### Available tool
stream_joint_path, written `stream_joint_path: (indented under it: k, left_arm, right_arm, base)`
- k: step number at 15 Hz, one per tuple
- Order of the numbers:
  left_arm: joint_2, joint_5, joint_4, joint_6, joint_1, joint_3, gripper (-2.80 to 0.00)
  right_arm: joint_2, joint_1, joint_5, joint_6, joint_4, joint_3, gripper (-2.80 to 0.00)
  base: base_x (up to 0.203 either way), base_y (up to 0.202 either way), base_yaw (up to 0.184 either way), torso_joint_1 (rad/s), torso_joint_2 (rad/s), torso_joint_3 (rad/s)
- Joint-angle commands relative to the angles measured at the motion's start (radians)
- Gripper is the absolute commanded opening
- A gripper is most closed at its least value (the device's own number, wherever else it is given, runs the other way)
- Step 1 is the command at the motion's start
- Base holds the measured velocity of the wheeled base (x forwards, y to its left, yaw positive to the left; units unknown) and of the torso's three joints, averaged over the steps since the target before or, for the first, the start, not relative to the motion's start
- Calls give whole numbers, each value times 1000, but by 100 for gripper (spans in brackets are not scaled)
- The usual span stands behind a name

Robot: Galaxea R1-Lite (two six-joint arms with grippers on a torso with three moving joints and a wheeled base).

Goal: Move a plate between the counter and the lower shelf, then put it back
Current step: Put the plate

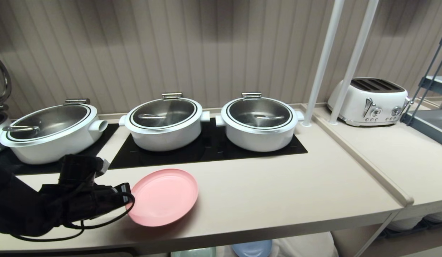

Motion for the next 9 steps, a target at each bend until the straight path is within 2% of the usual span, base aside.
stream_joint_path:
  k: [1, 9]
  left_arm:
    - [46, 0, -15, 10, 2, 2, -280]
    - [91, 2, -49, 12, 0, -6, -280]
  right_arm:
    - [0, 0, 0, -1, 0, 0, -280]
    - [0, -1, 0, -1, 0, 0, -280]
  base:
    - [0, 0, 0, 0, 0, 0]
    - [0, 0, 0, 0, 0, 0]
